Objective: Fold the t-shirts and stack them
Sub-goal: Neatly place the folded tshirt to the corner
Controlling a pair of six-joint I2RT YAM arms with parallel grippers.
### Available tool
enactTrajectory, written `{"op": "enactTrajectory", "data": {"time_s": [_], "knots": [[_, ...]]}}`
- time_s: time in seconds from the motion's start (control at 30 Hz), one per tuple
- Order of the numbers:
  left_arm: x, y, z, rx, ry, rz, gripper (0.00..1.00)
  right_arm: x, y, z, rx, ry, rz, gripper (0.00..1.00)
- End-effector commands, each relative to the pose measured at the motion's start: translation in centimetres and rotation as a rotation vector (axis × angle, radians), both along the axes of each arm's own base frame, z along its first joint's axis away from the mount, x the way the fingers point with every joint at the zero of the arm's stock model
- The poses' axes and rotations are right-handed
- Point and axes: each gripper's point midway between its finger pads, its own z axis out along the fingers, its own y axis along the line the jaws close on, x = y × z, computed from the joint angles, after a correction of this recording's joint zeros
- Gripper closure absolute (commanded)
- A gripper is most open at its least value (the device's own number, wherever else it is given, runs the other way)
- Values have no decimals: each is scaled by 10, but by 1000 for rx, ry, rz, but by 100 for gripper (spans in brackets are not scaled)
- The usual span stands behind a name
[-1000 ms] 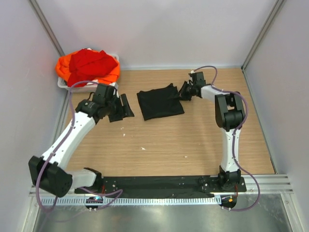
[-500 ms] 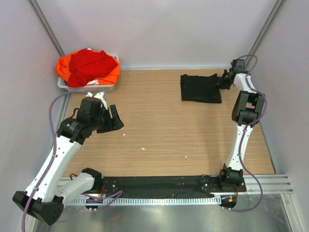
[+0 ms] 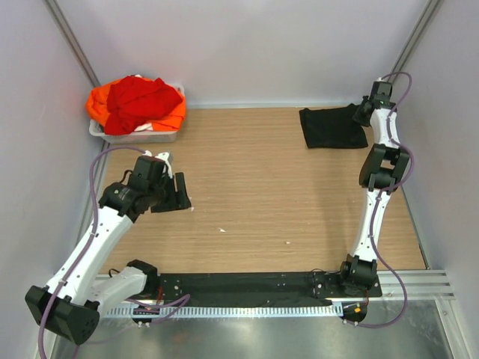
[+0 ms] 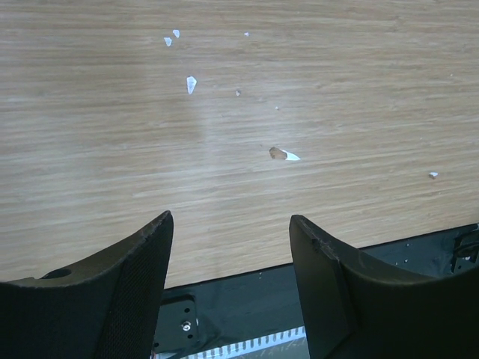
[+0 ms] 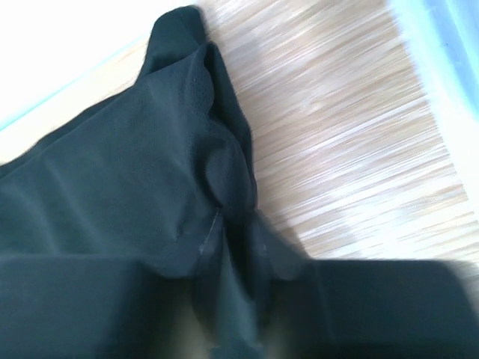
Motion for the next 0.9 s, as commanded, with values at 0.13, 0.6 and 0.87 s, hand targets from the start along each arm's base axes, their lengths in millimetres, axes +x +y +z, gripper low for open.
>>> {"op": "enactTrajectory", "data": {"time_s": [0.13,0.6,0.87], "knots": [[7,-1,8,-9,-73,-18,36,23,-55,56,-120,-198,-157,0],[11,13,21,6,-186,45,32,-43,49,137,14,-269,-74,0],[9,15,28,-4,-225,56,32,-44,105,63,-56,-42,20,2]]}}
